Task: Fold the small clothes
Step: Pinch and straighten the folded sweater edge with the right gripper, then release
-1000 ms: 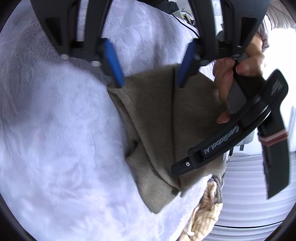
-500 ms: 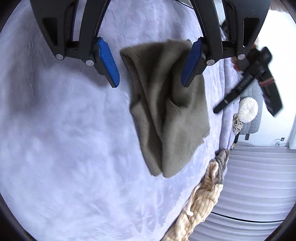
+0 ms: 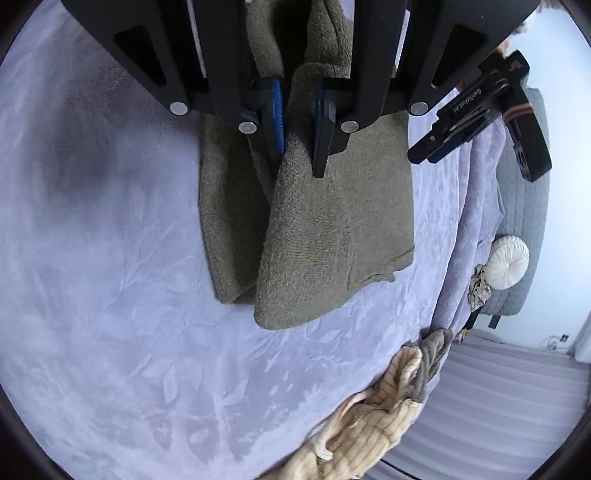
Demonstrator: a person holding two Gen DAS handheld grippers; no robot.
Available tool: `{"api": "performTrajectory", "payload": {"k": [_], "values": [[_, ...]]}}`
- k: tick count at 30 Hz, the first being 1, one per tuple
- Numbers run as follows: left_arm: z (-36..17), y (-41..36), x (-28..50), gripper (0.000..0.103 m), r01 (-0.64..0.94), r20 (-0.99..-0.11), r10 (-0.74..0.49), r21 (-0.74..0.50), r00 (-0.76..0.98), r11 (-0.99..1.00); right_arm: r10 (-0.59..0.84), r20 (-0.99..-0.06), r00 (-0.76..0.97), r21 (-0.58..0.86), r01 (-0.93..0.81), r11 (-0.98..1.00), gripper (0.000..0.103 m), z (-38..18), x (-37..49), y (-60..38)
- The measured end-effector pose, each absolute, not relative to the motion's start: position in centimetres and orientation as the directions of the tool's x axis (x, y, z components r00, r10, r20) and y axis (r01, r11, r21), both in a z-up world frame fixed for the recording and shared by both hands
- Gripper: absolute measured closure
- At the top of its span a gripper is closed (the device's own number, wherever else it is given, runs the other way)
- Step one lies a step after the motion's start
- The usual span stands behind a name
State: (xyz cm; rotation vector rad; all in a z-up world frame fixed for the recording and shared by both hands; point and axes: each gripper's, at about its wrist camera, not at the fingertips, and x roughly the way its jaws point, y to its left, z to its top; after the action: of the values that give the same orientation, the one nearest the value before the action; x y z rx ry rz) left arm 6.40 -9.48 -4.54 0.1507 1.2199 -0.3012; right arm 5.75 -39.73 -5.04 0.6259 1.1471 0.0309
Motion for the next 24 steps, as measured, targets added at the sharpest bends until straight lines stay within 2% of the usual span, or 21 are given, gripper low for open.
{"api": "performTrajectory", "payload": {"k": [3,5,6,8,11,13,14,15,18,20,22,23,24], "values": [[-5.8,-10.2,5.9,0.038,0.336,-0.948,-0.112,-0.005,0.298,0.942,0.206,-0.911,0.357,0.331,0.336,0.882,0.097,-6.8,4.9,-40.8],[-6.6,-10.4,5.7,0.034,0.337,-0.946,-0.087,0.024,0.312,0.941,0.175,-0.939,0.296,0.285,0.387,0.877,0.097,-9.0,4.6,-42.2],[-6.6,-10.3,5.7,0.030,0.331,-0.946,-0.079,0.032,0.315,0.943,0.201,-0.939,0.279,0.308,0.423,0.853,0.098,-10.0,4.2,-43.1],[-6.3,-9.8,5.8,0.030,0.328,-0.948,-0.095,0.011,0.304,0.945,0.256,-0.907,0.334,0.392,0.451,0.802,0.098,-9.8,3.0,-44.0],[-5.9,-9.1,5.6,0.030,0.344,-0.951,-0.092,0.017,0.296,0.939,0.287,-0.883,0.371,0.438,0.434,0.787,0.096,-8.3,1.5,-43.9],[-5.7,-8.6,5.3,0.030,0.351,-0.953,-0.097,0.010,0.286,0.936,0.336,-0.857,0.391,0.488,0.406,0.772,0.080,-7.0,0.4,-43.4],[-5.6,-8.3,5.2,0.030,0.351,-0.954,-0.101,0.004,0.281,0.936,0.359,-0.839,0.408,0.516,0.389,0.763,0.053,-6.4,-0.1,-43.1],[-5.5,-8.0,5.0,0.030,0.349,-0.955,-0.108,-0.005,0.275,0.937,0.393,-0.805,0.445,0.562,0.356,0.747,0.030,-5.5,-0.6,-42.6],[-5.6,-7.1,4.5,0.030,0.334,-0.959,-0.133,-0.044,0.250,0.942,0.491,-0.730,0.475,0.649,0.258,0.716,0.029,-3.9,-1.7,-40.9],[-5.7,-6.7,4.3,0.030,0.325,-0.959,-0.144,-0.059,0.243,0.944,0.513,-0.735,0.444,0.644,0.221,0.732,0.032,-4.1,-1.6,-39.3],[-5.7,-6.7,4.2,0.030,0.320,-0.960,-0.140,-0.057,0.241,0.946,0.478,-0.811,0.336,0.562,0.222,0.797,0.045,-5.9,-0.7,-37.2],[-5.6,-6.8,4.1,0.030,0.320,-0.961,-0.134,-0.051,0.243,0.946,0.449,-0.849,0.278,0.513,0.232,0.827,0.082,-7.0,-0.6,-36.6],[-5.5,-7.0,4.0,0.030,0.323,-0.961,-0.131,-0.047,0.242,0.945,0.426,-0.877,0.221,0.473,0.247,0.846,0.097,-8.0,-0.4,-35.9]]}}
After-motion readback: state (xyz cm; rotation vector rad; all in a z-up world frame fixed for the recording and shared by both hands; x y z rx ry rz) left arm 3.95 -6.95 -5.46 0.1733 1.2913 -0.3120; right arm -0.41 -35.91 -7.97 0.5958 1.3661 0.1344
